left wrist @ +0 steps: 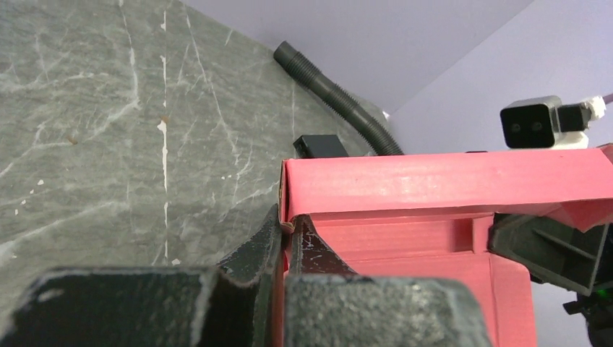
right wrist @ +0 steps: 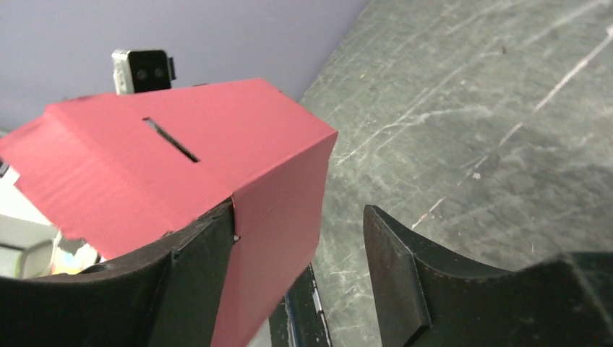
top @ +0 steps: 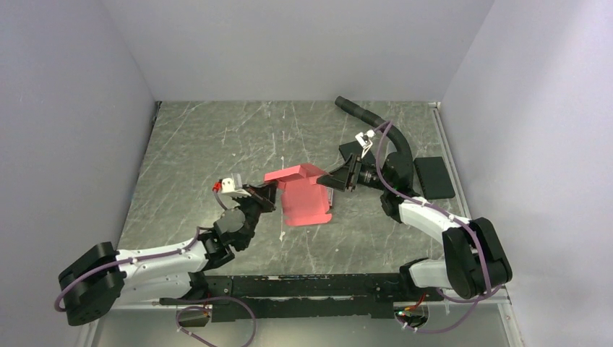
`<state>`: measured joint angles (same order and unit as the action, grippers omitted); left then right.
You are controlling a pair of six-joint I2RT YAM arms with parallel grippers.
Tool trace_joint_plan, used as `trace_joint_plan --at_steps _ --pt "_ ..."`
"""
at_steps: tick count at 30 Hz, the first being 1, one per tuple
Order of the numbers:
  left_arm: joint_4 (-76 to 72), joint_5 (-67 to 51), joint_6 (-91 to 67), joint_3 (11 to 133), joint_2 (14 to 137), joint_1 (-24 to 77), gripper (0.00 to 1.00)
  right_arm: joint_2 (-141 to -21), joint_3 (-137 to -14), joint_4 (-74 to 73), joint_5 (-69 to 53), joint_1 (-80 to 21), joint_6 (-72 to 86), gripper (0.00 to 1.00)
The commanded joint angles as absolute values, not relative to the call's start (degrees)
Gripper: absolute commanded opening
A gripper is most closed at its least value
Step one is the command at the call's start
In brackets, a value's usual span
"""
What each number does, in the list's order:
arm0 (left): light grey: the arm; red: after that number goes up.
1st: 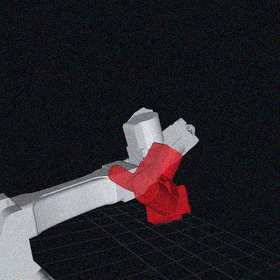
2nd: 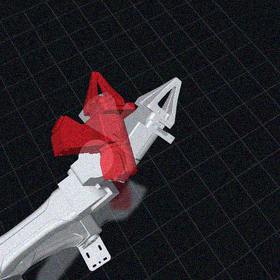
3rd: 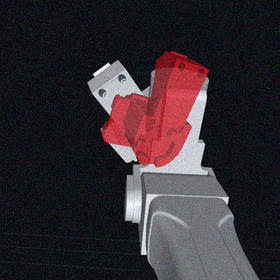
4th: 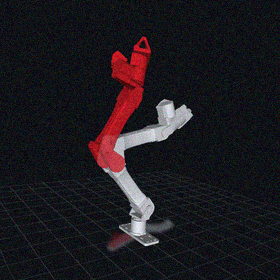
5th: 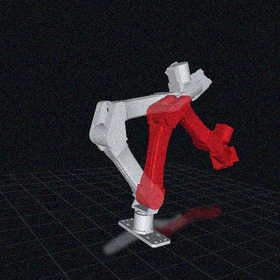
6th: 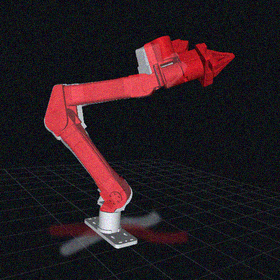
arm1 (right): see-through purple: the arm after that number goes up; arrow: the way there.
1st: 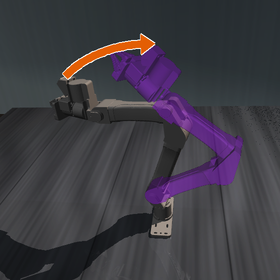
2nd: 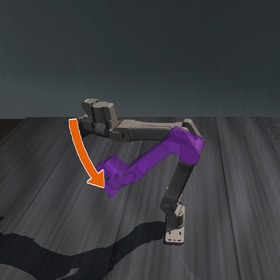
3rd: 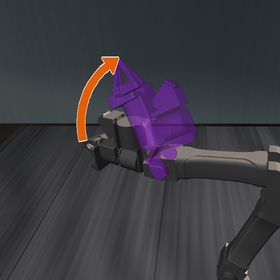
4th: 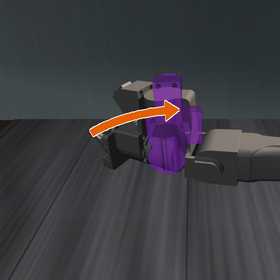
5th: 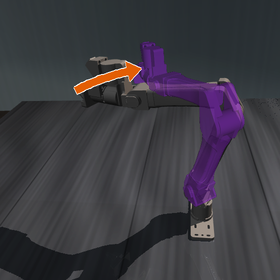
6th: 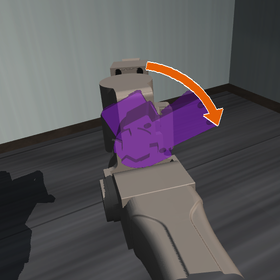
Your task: Fold the paper box
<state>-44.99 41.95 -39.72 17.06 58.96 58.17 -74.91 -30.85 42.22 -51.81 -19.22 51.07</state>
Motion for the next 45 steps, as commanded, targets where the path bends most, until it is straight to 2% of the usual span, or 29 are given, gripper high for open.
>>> trace_joint_plan --at_steps 1,5,9,11,16,20,22,23,27,29,31,45 --pt "-43.3 45.7 -40.7 16.3 54.5 58.4 0.0 -73.2 -31.0 54.3 -58.2 -18.7 50.7 0.71" --pt "-41.4 46.1 -40.9 15.8 52.5 58.4 0.0 -73.2 -29.9 65.3 -63.4 -18.7 54.8 0.85" --pt "-41.2 46.2 -40.7 15.7 52.4 58.4 0.0 -73.0 -29.8 68.0 -66.5 -18.7 53.8 0.89" --pt "-41.1 46.2 -40.4 15.8 52.2 58.4 0.0 -72.5 -30.9 63.3 -67.9 -18.3 50.1 0.87" --pt "-37.4 45.9 -38.6 16.1 50.6 58.4 0.0 -71.3 -37.7 40.7 -73.4 -15.0 34.3 0.76" --pt "-31.1 45.8 -38.6 16.6 48.1 58.4 0.0 -68.8 -46.2 13.1 -78.0 -13.1 10.9 0.71" --pt "-28.1 45.3 -39.0 16.5 46.9 58.3 0.0 -68.2 -50.8 -1.6 -75.9 -12.9 -1.2 0.66" --pt "-27.0 44.8 -39.2 16.6 46.5 58.3 0.0 -68.0 -51.9 -4.2 -74.6 -12.7 -3.2 0.62" --pt "-23.1 42.7 -39.9 16.9 45.8 58.3 0.0 -67.8 -52.5 -2.0 -69.7 -11.7 1.6 0.38" --pt "-22.6 41.3 -40.1 17.1 46.1 58.3 0.0 -68.1 -52.4 -1.5 -65.7 -11.7 2.8 0.28" --pt "-22.9 40.2 -40.3 17.2 46.9 58.3 0.0 -69.3 -52.5 -1.9 -63.3 -12.2 3.0 0.23" --pt "-22.1 39.5 -42.6 20.9 54.1 58.3 0.0 -71.3 -54.5 -11.0 -63.3 -22.0 -10.2 0.22"
